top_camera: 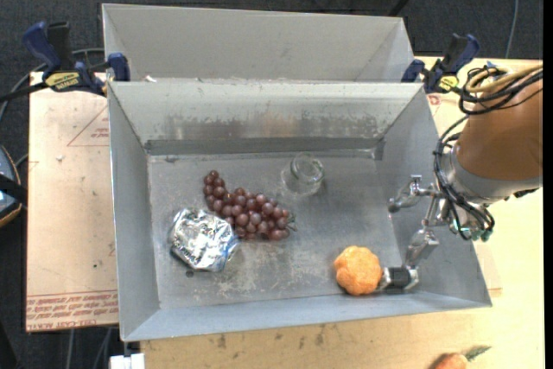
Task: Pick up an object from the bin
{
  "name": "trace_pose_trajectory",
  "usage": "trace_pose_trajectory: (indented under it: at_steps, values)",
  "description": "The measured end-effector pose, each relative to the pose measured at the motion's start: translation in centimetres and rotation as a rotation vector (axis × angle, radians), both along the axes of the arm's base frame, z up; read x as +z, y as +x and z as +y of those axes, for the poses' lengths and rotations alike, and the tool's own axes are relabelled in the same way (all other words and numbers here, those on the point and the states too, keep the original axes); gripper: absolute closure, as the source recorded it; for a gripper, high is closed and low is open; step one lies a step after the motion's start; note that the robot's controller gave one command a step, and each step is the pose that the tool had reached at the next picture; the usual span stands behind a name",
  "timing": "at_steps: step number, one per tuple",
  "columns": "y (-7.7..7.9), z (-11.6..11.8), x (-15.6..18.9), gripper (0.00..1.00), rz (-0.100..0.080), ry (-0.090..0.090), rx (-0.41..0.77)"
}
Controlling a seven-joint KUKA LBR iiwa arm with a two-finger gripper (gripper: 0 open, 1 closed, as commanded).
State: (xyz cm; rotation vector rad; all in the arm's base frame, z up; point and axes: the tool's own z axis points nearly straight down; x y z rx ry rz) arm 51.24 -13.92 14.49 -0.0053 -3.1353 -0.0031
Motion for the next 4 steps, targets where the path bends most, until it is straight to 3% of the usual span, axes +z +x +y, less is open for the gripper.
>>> trace_pose_trajectory:
  at_steps: [1,2,3,4]
  values:
    - [0.2,0.0,0.4,0.0,-0.007,-0.001,0.004]
    - [-1.2,3.4,-4.0,0.0,-0.014,-0.005,0.168]
    - [-1.2,3.5,-4.0,0.0,-0.015,-0.009,0.203]
    - [-1.3,7.2,-4.3,0.0,-0.015,-0.003,0.219]
